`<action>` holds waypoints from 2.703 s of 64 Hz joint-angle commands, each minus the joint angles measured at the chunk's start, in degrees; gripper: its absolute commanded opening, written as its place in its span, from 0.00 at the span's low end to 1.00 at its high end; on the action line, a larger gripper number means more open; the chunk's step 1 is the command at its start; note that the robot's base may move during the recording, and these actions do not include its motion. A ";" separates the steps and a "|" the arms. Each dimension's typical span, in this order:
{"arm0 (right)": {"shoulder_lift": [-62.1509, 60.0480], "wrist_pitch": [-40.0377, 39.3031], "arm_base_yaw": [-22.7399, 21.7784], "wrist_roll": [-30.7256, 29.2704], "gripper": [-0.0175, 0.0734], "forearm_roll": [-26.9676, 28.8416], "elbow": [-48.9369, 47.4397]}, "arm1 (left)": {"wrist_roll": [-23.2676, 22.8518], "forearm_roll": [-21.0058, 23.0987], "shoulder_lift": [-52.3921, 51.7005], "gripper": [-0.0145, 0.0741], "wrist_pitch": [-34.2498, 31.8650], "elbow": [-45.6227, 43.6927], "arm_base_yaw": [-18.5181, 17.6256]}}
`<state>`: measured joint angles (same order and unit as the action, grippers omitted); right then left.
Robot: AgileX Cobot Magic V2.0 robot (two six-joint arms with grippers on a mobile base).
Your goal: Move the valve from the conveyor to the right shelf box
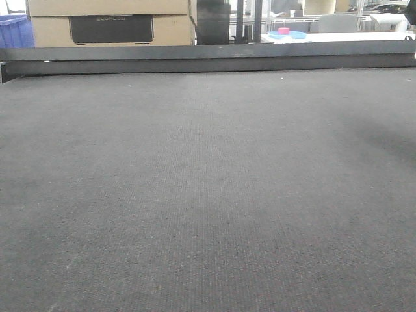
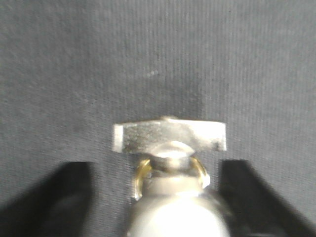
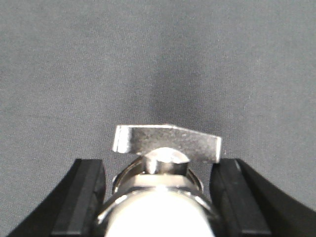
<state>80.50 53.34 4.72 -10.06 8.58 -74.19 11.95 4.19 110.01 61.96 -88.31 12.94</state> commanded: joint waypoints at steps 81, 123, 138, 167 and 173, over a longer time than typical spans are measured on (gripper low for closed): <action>-12.02 -8.04 -0.04 -0.61 0.02 -0.18 8.52 | -6.78 0.54 -47.54 0.04 -11.24 18.21 -8.83; -37.05 -16.42 -0.04 -0.61 0.02 -0.18 8.52 | -7.86 -6.06 -67.22 0.04 -19.60 20.30 -13.29; -37.43 -15.60 -0.04 -0.61 0.02 -0.18 8.52 | -12.65 -5.85 -69.22 0.04 -25.25 23.81 -13.56; -37.43 -16.12 -0.04 -0.61 0.02 -0.18 8.52 | -12.65 -5.96 -69.22 0.04 -25.78 23.81 -13.56; -37.43 -16.12 -0.04 -0.61 0.02 -0.18 8.52 | -12.65 -5.96 -69.22 0.04 -25.78 23.81 -13.56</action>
<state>43.69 41.69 4.72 -10.06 8.58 -65.06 0.00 -1.79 41.40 39.62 -64.20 -0.26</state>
